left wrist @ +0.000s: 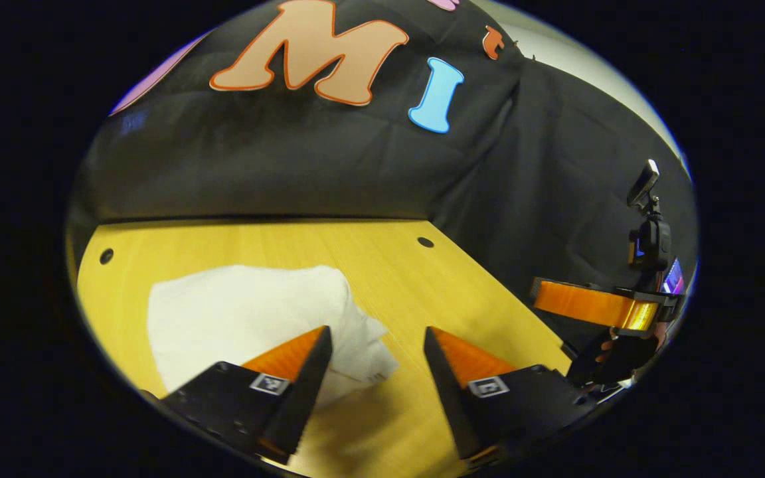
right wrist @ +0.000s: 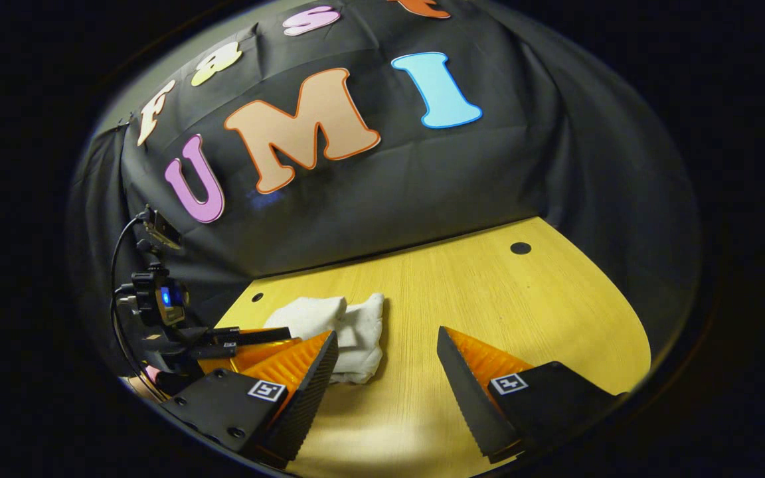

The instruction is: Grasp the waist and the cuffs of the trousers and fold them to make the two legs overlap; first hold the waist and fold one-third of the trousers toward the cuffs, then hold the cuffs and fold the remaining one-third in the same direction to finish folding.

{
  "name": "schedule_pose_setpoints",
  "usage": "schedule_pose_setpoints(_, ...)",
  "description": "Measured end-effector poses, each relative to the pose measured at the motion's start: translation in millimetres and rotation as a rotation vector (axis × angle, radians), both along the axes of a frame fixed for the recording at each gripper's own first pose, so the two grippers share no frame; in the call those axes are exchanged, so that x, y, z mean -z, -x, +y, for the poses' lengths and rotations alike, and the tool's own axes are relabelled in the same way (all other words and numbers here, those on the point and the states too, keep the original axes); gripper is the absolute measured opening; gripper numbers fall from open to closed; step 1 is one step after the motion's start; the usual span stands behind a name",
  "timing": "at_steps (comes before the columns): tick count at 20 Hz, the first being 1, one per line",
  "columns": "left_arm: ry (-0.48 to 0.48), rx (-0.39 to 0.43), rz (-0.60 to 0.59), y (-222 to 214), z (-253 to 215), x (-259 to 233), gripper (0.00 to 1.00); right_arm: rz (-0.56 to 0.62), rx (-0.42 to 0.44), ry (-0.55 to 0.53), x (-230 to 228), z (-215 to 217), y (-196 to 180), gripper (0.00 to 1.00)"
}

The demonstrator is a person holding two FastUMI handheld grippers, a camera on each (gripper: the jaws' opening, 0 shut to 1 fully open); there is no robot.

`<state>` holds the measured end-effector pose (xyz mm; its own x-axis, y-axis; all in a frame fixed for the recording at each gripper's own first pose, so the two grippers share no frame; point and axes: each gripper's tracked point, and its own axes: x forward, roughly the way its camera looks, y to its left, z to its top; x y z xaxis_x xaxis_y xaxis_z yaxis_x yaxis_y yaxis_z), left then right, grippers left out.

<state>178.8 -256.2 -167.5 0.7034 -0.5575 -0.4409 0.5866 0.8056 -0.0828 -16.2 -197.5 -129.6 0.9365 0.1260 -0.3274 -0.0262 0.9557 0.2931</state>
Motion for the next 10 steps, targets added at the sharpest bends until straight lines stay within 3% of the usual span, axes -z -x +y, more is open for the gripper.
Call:
schedule_pose_setpoints(1, 0.009, -0.016, -0.001, 1.8, -0.1, -1.8, 0.98, 0.001, -0.016, 0.000, 0.9, 4.2, 1.6, 0.96)
schedule_pose_setpoints(10, 0.046, -0.238, -0.115, 38.5, 84.1, -42.9, 0.95, -0.028, -0.081, -0.070, -12.0, 42.7, 8.5, 0.96)
